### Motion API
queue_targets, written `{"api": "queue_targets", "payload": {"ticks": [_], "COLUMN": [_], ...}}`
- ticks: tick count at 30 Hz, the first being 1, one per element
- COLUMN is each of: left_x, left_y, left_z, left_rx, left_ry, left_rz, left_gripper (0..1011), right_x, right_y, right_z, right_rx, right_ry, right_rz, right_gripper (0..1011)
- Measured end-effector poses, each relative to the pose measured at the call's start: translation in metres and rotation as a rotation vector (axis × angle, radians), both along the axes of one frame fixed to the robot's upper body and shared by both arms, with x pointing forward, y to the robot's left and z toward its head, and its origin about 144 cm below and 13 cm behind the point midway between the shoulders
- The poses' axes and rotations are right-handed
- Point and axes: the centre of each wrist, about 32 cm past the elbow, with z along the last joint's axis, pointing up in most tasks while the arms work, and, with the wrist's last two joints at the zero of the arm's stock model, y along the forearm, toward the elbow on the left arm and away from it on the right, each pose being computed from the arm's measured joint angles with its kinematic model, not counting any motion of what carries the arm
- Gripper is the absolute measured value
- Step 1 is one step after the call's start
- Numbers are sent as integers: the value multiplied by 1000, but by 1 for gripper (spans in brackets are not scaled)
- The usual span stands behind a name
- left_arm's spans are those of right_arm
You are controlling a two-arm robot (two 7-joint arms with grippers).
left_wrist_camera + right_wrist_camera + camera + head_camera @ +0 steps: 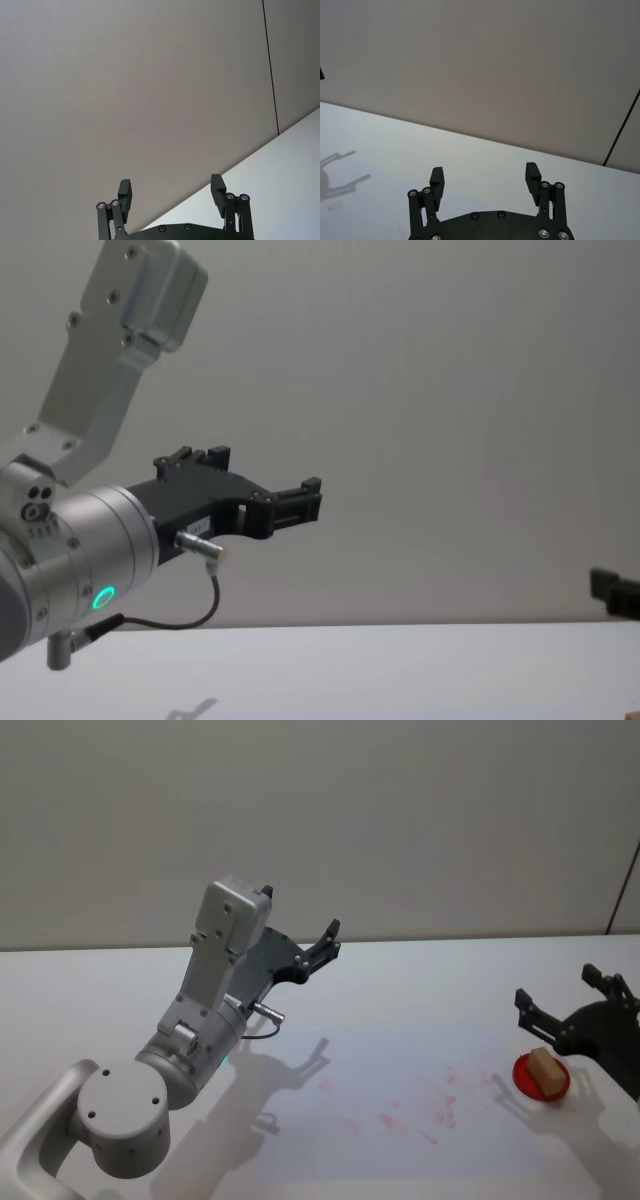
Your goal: Use the one hand to pick up the stamp and affix it onto the A4 paper.
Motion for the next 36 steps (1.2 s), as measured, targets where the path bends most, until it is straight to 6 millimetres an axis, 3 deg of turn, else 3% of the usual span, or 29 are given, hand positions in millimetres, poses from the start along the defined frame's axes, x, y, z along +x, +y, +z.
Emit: {"api": "queue_targets", "payload": {"ticks": [17, 36], "left_x": [0, 0], "left_y": [0, 0], "left_z": [0, 0], "left_rx": [0, 0], "left_ry": [0, 0], "left_rz": [0, 0], "left_gripper": [1001, 1001], "right_x": [-11, -12], "right_y": [-17, -19], "right_z": [-12, -23], "right_rx": [-52, -49], "right_ry": [70, 147], "right_rz": [-1, -31], "right_gripper": [1001, 1001]}}
